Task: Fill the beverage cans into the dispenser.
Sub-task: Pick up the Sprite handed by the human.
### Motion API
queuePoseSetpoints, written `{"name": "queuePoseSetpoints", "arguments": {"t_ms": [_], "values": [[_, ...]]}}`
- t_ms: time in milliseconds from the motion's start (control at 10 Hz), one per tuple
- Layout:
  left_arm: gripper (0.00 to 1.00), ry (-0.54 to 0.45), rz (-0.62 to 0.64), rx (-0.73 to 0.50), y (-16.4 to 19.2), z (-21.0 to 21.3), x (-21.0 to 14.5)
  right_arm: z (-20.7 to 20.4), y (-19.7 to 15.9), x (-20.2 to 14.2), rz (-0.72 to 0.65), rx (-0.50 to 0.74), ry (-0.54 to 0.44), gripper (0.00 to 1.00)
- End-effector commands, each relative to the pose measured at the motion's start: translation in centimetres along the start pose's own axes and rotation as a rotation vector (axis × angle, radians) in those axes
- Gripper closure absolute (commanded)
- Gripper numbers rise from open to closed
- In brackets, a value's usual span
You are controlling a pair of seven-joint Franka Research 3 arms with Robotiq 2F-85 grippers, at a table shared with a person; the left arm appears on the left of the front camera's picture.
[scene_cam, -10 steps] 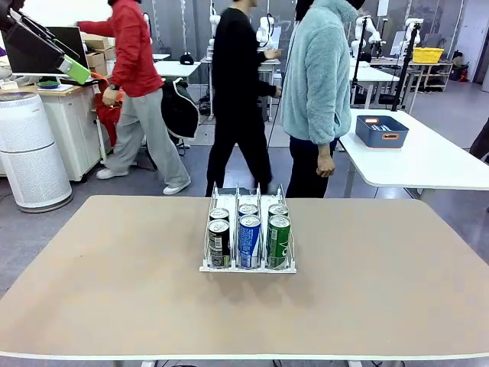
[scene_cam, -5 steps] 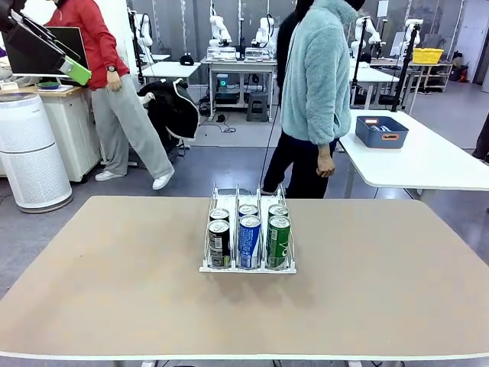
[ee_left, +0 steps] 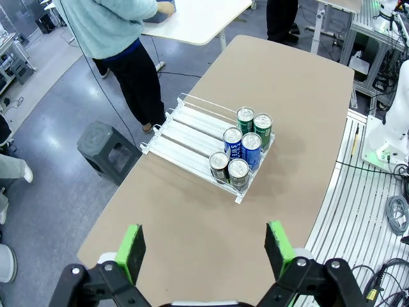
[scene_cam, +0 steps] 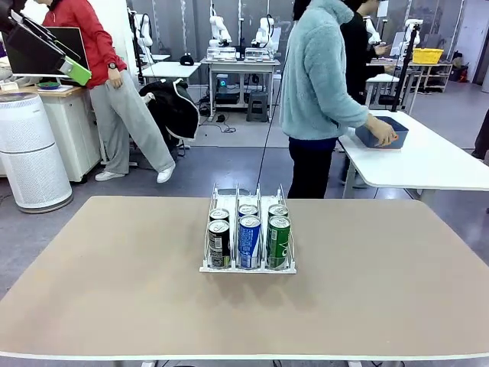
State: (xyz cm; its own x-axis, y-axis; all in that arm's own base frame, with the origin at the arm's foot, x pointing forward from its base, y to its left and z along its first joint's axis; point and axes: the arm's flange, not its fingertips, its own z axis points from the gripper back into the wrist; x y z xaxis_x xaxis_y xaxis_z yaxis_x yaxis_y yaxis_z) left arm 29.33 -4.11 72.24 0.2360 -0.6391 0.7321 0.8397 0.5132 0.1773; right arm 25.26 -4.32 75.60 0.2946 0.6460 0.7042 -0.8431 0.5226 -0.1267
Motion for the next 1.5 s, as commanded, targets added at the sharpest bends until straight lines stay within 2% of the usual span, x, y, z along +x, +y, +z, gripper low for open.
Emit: {"name": "queuePoseSetpoints", "arguments": {"t_ms": [0,1400], "values": [[0.00,0.002,-0.001,-0.003,-0.02,-0.02,-0.03,-0.04,0.05,0.06,0.002,-0.001,0.002,0.00],[0.00,0.002,-0.001,-0.003,-0.02,-0.02,-0.03,-0.04,0.05,0.06,0.002,-0.001,0.002,0.00]]}}
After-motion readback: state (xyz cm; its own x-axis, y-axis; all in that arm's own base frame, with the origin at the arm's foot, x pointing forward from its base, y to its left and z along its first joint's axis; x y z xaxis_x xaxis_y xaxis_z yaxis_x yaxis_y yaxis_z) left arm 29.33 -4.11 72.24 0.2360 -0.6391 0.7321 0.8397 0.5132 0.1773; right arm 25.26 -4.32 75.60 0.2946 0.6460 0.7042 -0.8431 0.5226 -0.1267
